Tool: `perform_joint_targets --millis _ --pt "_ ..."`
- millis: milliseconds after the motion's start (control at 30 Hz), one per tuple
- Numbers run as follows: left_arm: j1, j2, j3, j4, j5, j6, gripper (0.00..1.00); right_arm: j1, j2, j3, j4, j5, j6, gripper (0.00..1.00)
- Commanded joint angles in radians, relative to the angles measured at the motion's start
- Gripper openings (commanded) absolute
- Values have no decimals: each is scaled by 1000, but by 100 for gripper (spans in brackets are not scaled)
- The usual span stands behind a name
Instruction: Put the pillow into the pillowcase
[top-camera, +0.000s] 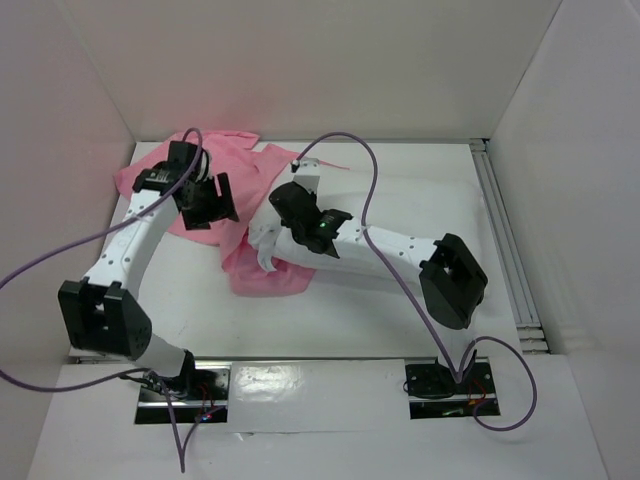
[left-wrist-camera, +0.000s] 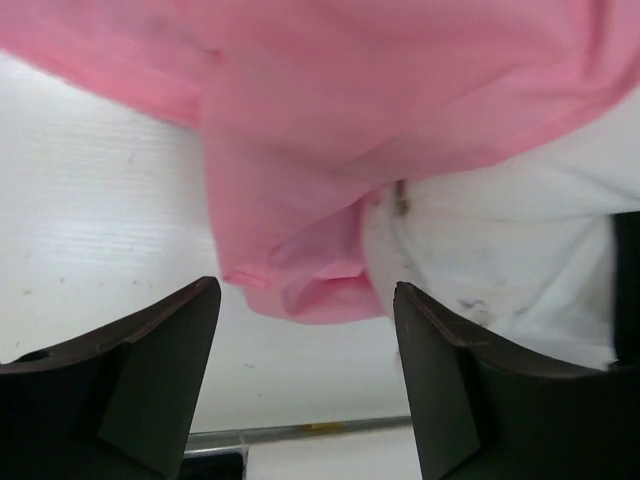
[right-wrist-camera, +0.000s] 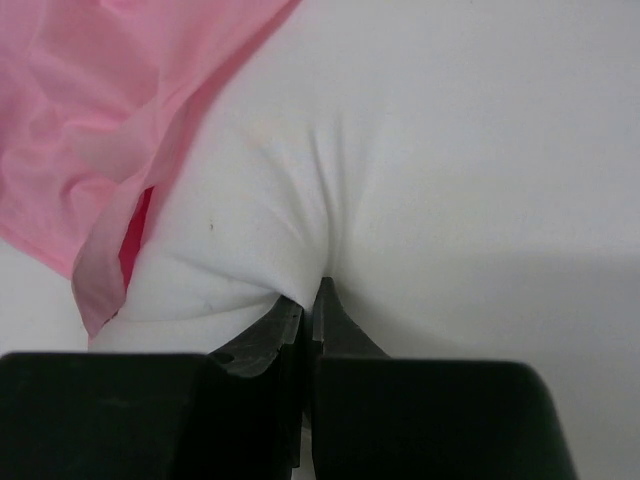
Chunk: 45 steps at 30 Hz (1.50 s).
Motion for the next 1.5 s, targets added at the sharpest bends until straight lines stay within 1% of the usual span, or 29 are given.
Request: perform_joint_targets --millis 0,33,67,200,333,367,500,567,667,700,733,767,833,867,967,1033,1133,1167,1333,1433,1467 --pt "10 -131 -143 110 -155 -54 83 -15 14 25 3 34 -3 0" --pt "10 -146 -184 128 -155 -68 84 -15 14 25 3 34 -3 0" --pt "10 -157 -260 147 -155 -68 84 -15 14 25 3 34 -3 0" --pt "-19 -153 -384 241 -126 -88 86 -24 14 34 3 23 -13 0" --pt "-71 -114 -408 287 -148 -113 86 -33 14 44 2 14 -22 0" --pt "-71 -90 -408 298 -159 -122 87 -33 5 44 2 14 -23 0" --pt "-71 -24 -408 324 -204 -147 87 -33 -4 44 2 14 -23 0" --pt "-62 2 -408 324 -204 -166 84 -33 -4 44 2 14 -23 0" --pt "-42 37 -398 324 -204 -195 63 -33 -4 44 2 14 -32 0" --pt "-42 38 -389 313 -204 -196 54 -33 -4 44 2 14 -32 0" --pt "-42 24 -388 313 -204 -196 29 -33 -4 44 2 14 -32 0" --pt "-42 13 -379 301 -204 -196 18 -33 -4 44 2 14 -32 0" --pt "-42 -8 -370 281 -204 -183 2 -33 -4 54 -10 4 -32 0" --pt "-42 -19 -355 267 -204 -171 0 -33 -4 54 -10 -5 -41 0" --pt "-51 -77 -329 217 -162 -139 0 -33 -4 74 -10 -5 -50 0" --pt "-60 -126 -312 185 -111 -121 0 -24 -4 87 -10 -5 -61 0" --pt "-100 -185 -289 157 -61 -102 0 -15 51 143 -35 -5 -84 0" --pt "-121 -199 -289 157 -25 -102 0 -15 68 192 -50 -5 -84 0" --pt "-163 -262 -269 146 46 -111 0 -15 200 330 -118 -5 -95 0" --pt "-163 -286 -260 131 91 -102 0 -15 281 441 -148 -5 -105 0" --pt "-163 -300 -260 131 101 -102 0 -15 304 505 -180 -5 -105 0"
